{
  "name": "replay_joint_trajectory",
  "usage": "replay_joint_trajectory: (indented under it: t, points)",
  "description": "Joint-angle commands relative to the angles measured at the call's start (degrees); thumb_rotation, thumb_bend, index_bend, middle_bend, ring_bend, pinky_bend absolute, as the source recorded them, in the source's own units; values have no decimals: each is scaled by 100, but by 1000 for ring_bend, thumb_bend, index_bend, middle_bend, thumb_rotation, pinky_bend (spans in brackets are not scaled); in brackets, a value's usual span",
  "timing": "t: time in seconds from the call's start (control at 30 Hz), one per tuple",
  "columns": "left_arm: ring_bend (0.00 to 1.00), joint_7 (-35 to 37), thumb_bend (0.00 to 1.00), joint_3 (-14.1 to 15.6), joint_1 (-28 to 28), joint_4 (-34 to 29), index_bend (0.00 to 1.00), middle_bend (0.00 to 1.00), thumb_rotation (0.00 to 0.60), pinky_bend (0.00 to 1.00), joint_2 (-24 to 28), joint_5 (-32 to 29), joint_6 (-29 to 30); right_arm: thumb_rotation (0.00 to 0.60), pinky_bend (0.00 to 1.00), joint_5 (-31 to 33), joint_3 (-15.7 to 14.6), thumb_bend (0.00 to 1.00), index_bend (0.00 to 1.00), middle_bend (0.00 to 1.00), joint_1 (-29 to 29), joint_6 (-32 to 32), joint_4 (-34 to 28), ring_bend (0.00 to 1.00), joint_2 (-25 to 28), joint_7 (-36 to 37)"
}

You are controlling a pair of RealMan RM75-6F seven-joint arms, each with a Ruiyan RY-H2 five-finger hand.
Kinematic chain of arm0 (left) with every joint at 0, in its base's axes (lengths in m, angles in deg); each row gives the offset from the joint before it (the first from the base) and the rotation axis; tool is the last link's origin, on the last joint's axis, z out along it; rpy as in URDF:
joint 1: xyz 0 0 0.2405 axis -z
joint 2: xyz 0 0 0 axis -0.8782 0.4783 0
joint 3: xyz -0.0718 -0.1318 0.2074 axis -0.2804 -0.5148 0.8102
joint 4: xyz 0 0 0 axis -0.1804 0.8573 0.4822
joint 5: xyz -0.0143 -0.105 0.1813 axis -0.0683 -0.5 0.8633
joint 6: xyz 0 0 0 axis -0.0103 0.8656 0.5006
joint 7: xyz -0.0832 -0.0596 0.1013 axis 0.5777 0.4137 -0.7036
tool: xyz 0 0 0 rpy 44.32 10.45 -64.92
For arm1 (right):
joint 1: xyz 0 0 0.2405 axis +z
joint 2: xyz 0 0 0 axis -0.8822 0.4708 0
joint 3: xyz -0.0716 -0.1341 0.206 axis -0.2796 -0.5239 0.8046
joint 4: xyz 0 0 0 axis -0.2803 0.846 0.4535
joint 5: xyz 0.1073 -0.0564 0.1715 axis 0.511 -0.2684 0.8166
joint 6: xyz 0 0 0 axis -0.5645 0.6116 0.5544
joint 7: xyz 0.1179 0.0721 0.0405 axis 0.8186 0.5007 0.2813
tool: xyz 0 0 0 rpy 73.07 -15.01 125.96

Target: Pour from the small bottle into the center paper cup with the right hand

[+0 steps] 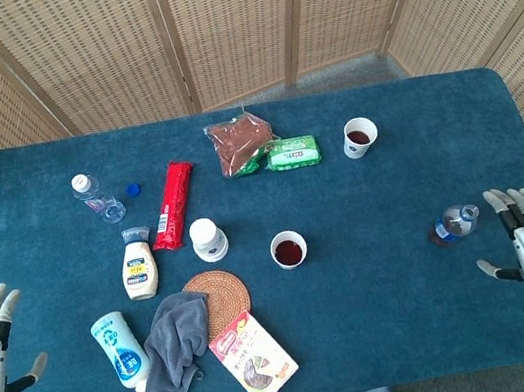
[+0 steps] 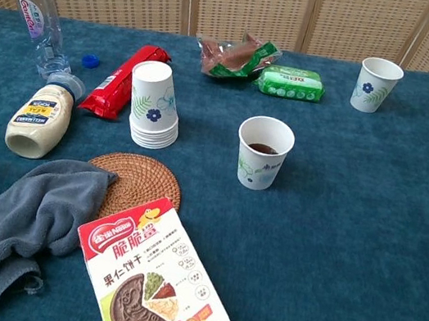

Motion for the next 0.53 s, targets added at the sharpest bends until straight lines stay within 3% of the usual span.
replay_joint_trajectory:
  t: [0.03,0.53]
  points:
    - [0,-37,319,-27,-17,44,0,0,600,0,-20,-30,35,600,0,-117,-95,0,32,0,10,30,-64,0,-48,-334]
    - [0,169,319,-46,-36,138,0,0,600,0,57,-48,-17,600,0,-55,-77,0,31,0,-20,146,-332,0,-228,-1102]
